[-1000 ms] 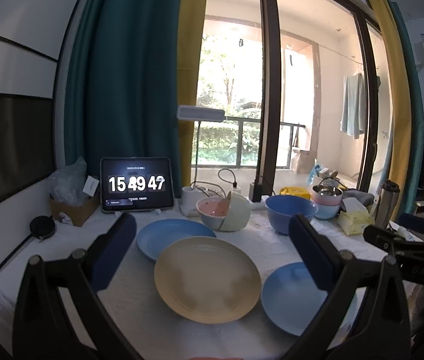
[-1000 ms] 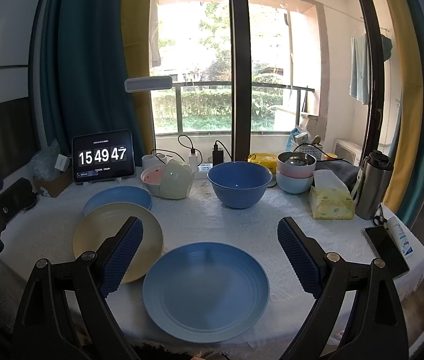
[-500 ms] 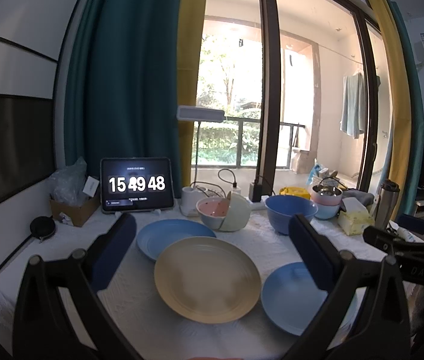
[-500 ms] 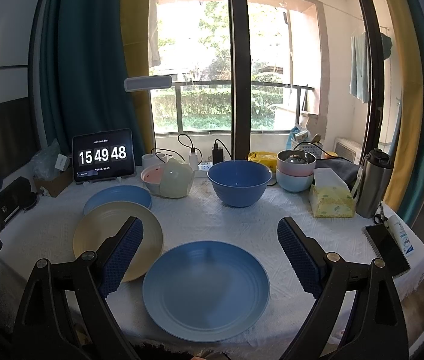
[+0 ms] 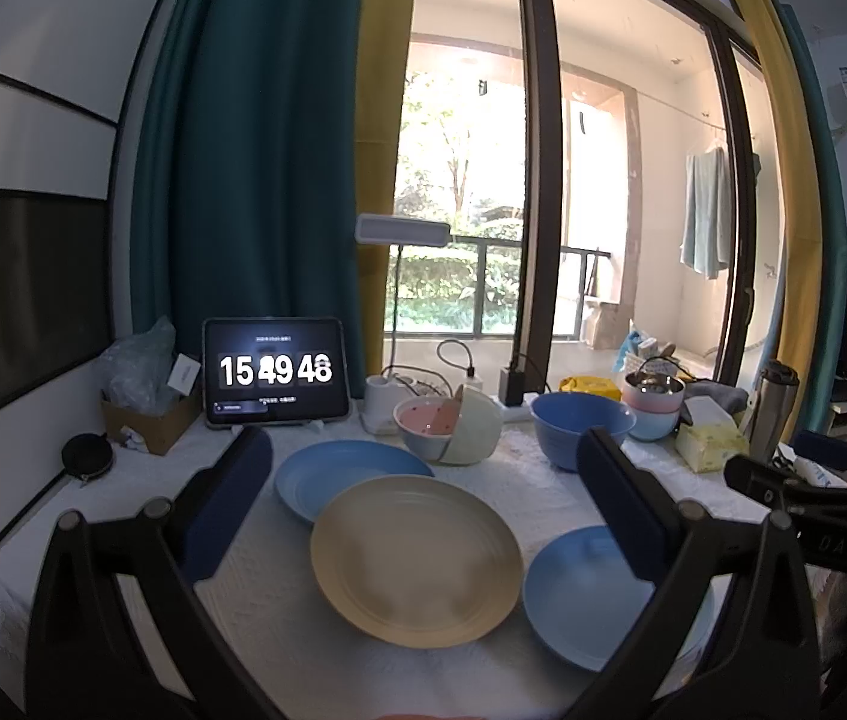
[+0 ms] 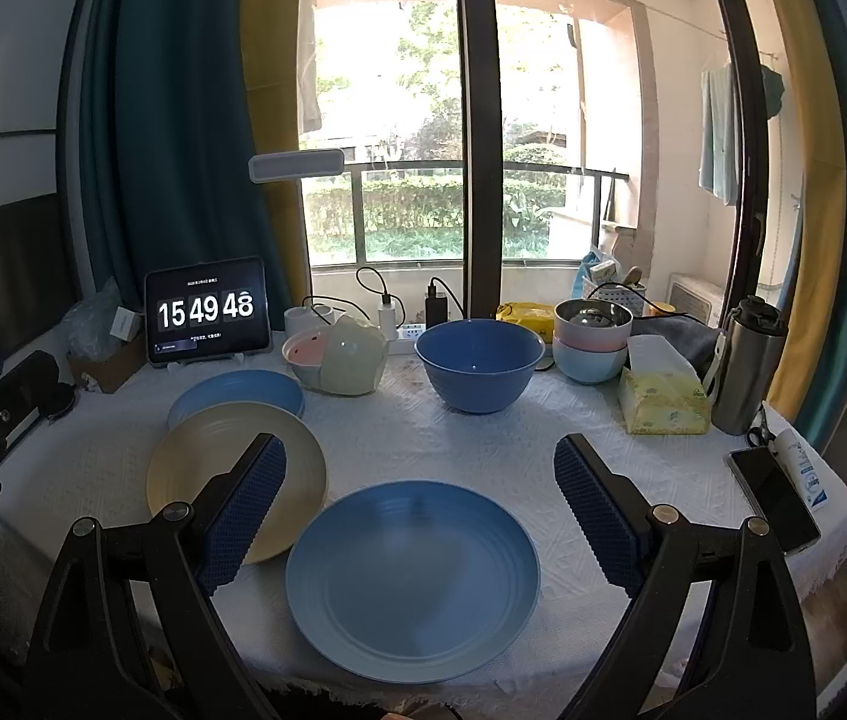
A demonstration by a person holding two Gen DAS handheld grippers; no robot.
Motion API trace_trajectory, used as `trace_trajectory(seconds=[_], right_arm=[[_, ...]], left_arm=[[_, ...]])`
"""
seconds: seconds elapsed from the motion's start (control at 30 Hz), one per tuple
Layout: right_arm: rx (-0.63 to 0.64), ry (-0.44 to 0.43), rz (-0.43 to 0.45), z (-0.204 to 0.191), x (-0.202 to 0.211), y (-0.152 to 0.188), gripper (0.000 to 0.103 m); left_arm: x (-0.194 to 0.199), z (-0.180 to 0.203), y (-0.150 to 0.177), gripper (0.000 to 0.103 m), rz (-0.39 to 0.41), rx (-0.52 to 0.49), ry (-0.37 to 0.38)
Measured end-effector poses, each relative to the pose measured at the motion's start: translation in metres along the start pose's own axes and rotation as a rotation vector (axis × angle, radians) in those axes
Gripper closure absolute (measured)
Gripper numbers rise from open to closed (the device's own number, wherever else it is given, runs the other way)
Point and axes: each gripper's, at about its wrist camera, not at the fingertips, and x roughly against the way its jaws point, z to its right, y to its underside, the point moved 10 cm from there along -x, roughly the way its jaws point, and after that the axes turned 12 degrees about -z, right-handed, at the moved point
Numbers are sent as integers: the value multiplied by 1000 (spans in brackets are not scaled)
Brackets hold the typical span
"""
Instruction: Organize plates and bowls
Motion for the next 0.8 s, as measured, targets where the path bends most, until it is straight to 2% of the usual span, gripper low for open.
trace_trajectory(seconds=[0.33,0.8], right_arm=[[1,-7,-14,-6,-4,4,9],[57,-38,-76,-22,-48,-3,9]], left_arm=[[0,-1,1,1,-4,2,1],[-38,-10,28,1,-105,22,-2]])
